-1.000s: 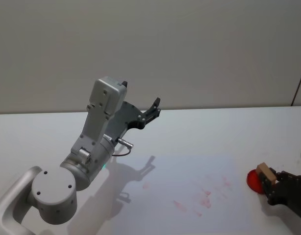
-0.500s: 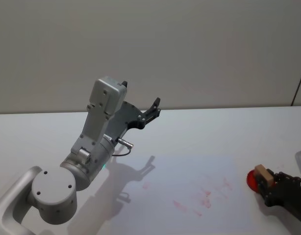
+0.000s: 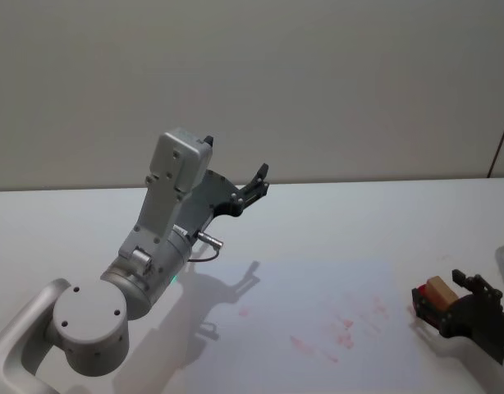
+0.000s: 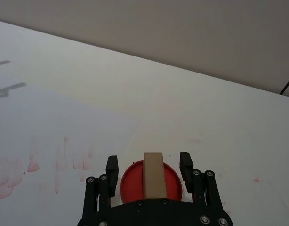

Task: Use the one hand to pick up the stamp and affix it onto the A4 paper.

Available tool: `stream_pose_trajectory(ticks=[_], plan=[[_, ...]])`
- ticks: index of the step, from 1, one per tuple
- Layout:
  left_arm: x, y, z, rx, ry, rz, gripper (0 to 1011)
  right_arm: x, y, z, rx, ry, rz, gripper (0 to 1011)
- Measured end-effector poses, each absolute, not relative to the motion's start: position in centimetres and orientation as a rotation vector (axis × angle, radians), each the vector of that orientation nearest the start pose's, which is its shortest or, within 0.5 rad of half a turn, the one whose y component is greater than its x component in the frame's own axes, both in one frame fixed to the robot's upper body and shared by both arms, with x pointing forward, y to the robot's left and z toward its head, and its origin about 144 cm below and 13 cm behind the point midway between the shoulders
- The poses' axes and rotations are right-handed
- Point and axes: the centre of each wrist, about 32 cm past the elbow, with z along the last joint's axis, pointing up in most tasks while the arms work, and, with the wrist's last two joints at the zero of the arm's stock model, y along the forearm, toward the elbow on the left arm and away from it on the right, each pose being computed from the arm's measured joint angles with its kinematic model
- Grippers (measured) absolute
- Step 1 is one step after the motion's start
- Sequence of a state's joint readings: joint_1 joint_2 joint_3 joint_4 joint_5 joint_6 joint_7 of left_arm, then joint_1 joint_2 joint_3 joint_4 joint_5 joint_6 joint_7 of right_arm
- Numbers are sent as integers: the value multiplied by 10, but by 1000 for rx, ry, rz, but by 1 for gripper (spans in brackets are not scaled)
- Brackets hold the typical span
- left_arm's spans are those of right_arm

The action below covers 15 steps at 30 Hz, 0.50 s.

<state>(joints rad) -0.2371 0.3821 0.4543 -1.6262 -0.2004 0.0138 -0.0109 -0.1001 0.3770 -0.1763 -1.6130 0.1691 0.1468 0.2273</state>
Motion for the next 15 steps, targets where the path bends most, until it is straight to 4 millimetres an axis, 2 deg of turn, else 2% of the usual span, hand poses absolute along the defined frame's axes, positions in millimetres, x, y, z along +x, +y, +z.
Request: stream_pose_trajectory(ticks=[1, 4, 8, 15], plan=[[492, 198, 1204, 61, -268, 1124, 1001, 424, -279, 1123, -333, 71, -1155, 801], [492, 198, 1204, 61, -268, 1124, 1001, 425, -278, 1126, -313, 66, -1158, 855], [492, 198, 1204, 61, -268, 1124, 1001, 425, -276, 1131, -286, 59, -1163, 983], [492, 198, 1204, 61, -268, 1124, 1001, 425, -273, 1140, -242, 47, -1173, 1001]])
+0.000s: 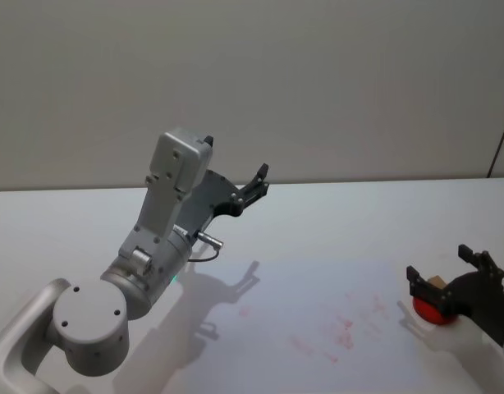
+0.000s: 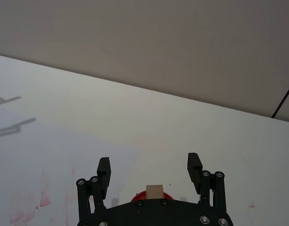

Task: Use the one hand to pick up the stamp and affix it onto the A4 paper.

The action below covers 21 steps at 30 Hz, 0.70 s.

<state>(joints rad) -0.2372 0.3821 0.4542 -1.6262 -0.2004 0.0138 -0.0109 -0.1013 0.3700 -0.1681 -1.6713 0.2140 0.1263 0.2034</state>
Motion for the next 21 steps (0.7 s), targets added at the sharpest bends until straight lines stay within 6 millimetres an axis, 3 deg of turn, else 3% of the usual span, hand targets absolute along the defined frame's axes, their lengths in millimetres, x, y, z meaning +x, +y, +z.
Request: stream_pose_trajectory(ticks=[9, 21], plan=[[492, 198, 1204, 61, -268, 1124, 1001, 428, -267, 1148, -200, 26, -1185, 1001], [492, 198, 1204, 61, -268, 1124, 1001, 442, -240, 1184, 2, -66, -1225, 1001]])
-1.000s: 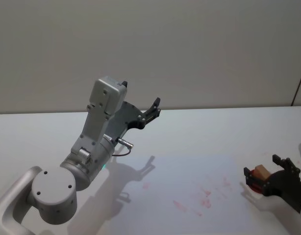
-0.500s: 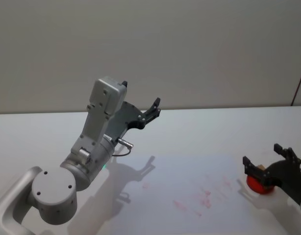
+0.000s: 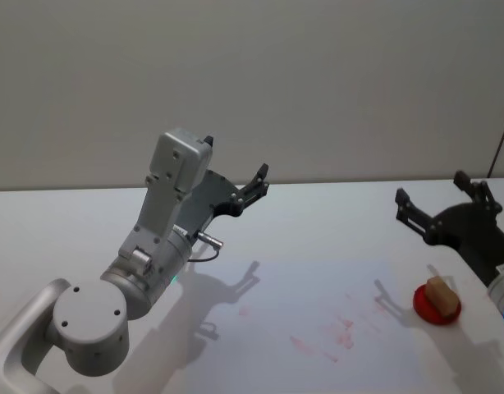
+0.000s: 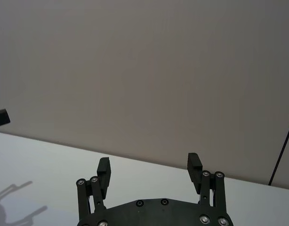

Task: Use the one hand to pick up the stamp and affix it onto the A4 paper.

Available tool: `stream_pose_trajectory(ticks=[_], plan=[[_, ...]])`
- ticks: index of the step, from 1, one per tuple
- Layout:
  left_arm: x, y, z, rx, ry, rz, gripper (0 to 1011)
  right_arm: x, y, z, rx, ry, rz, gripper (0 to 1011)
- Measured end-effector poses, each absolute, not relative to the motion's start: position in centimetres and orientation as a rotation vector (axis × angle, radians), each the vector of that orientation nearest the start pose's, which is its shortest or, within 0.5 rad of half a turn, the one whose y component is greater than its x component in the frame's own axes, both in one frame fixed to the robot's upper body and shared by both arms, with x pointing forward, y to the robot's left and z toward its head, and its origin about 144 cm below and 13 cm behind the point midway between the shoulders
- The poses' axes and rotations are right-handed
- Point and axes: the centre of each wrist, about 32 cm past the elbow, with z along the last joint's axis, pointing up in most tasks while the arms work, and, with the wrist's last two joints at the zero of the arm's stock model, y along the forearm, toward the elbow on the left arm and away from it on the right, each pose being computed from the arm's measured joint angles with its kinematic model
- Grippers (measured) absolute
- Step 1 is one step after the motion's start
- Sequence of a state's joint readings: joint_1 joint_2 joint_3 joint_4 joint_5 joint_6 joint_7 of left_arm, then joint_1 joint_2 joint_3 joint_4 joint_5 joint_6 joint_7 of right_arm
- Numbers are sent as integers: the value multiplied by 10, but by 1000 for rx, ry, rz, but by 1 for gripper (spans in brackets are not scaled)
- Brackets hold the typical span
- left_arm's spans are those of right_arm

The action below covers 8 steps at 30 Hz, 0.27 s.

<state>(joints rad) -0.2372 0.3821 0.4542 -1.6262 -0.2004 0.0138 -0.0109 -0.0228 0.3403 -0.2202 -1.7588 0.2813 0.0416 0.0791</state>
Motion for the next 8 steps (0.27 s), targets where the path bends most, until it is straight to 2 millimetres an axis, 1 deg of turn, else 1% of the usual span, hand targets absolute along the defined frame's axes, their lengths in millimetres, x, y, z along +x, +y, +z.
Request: stream_pose_trajectory(ticks=[8], plan=[[492, 198, 1204, 61, -268, 1124, 1001, 443, -237, 1188, 24, -73, -1230, 1001]])
